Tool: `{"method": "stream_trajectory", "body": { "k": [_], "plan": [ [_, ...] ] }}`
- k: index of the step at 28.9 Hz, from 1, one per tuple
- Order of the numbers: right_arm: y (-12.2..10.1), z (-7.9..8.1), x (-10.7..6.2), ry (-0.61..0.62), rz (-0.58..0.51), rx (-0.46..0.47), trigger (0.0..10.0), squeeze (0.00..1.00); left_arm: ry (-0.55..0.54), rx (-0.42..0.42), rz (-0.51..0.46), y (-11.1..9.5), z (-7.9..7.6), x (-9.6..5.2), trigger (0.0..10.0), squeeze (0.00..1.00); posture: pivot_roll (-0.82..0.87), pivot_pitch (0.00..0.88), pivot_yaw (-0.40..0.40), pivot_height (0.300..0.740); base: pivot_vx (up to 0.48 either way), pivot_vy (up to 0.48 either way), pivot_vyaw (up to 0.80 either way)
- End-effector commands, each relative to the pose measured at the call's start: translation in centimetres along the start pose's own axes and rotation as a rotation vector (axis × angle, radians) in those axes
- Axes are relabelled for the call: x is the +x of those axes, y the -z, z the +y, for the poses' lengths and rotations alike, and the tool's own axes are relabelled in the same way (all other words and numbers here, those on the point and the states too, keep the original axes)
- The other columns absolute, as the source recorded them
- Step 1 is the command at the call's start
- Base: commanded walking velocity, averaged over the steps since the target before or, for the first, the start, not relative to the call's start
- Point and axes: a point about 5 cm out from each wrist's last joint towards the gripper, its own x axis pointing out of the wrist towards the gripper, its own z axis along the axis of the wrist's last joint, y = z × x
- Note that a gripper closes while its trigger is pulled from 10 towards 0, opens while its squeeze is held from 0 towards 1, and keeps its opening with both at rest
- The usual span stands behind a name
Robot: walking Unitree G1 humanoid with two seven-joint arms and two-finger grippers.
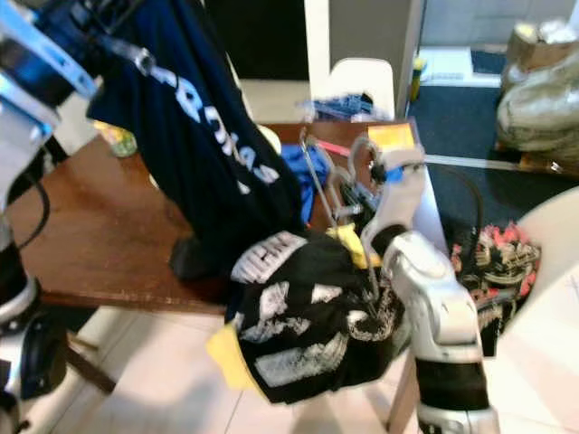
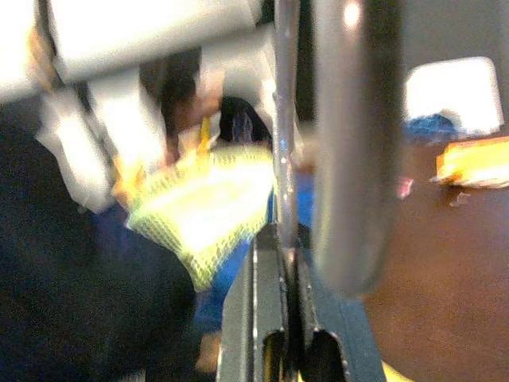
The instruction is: Hang hanger
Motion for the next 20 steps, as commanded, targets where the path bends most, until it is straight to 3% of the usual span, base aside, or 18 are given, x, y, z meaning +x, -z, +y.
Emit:
{"method": "stream_trajectory", "body": {
  "k": [1,6,15,17,18,20],
  "plan": [
    [-1.2,0.1,0.1,-0.008,-0.096,0.068,10.0,0.00,-0.034,0.046,-0.042,-1.2,0.8,-0.2,10.0,0.00,0.00,0.000,0.081,0.740,0.000,0.000,0.00],
    [-1.5,-0.6,-0.2,0.009,-0.131,0.114,10.0,0.00,-0.088,0.044,-0.055,-1.3,1.6,-0.2,10.0,0.00,-0.01,0.000,0.081,0.740,0.000,0.000,0.00],
    [-1.7,-0.6,-0.3,0.005,-0.151,0.133,10.0,0.00,-0.088,0.030,-0.051,-0.8,1.2,0.1,10.0,0.00,-0.01,0.000,0.084,0.740,0.000,0.000,0.00],
    [-1.3,-2.4,-0.4,0.114,-0.109,0.059,10.0,0.00,-0.080,0.000,-0.048,-0.5,1.0,0.2,10.0,0.00,-0.01,0.000,0.085,0.740,0.000,0.000,0.00],
    [-1.3,-2.4,-0.4,0.114,-0.109,0.059,10.0,0.00,-0.080,0.000,-0.048,-0.5,1.0,0.2,10.0,0.00,-0.01,0.000,0.085,0.740,0.000,0.000,0.00],
    [-0.8,-4.9,-0.9,0.263,-0.046,-0.048,10.0,0.00,-0.063,-0.045,0.021,1.5,0.6,0.0,10.0,0.00,-0.02,0.000,0.086,0.740,0.000,0.000,0.00]
  ]
}}
